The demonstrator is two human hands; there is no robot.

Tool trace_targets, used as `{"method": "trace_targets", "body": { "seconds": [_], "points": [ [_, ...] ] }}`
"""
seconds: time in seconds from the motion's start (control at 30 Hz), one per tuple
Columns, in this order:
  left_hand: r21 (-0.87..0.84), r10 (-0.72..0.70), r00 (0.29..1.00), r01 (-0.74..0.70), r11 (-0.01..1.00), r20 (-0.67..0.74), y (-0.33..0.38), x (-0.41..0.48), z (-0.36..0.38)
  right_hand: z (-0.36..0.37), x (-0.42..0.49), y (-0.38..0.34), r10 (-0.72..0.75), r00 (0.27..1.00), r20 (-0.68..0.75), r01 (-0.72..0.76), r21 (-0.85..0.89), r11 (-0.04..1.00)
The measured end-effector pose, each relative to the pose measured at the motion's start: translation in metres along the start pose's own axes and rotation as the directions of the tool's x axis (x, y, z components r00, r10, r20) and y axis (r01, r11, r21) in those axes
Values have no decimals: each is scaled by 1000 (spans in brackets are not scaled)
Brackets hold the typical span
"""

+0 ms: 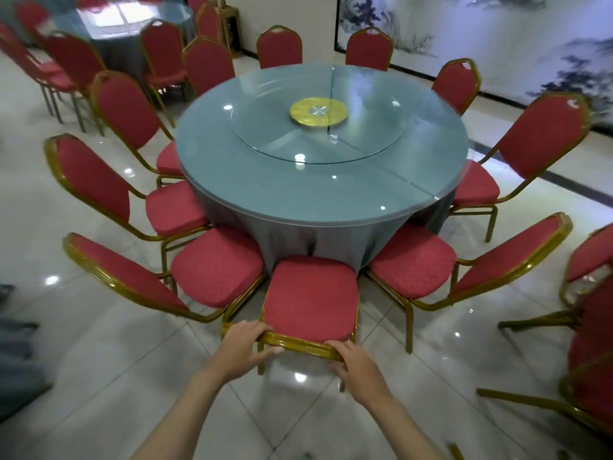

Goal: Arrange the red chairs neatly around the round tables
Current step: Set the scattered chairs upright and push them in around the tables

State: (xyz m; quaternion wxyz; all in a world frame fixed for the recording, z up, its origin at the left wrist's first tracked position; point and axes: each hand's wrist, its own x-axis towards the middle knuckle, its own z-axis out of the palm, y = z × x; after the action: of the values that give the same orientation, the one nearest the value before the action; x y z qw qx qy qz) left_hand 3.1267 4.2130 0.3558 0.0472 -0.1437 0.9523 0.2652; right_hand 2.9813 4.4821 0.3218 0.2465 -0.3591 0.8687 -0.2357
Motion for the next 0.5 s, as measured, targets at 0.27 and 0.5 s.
{"method": "trace_targets", "body": {
  "seconds": [0.27,0.5],
  "points": [
    [190,24,999,-31,981,41,-5,17,16,-12,4,9,-11,1000,2,11,-238,971],
    [126,-13,1000,15,992,-17,23,19,60,-41,-10,30,23,999,-32,-30,-238,971]
  ]
}}
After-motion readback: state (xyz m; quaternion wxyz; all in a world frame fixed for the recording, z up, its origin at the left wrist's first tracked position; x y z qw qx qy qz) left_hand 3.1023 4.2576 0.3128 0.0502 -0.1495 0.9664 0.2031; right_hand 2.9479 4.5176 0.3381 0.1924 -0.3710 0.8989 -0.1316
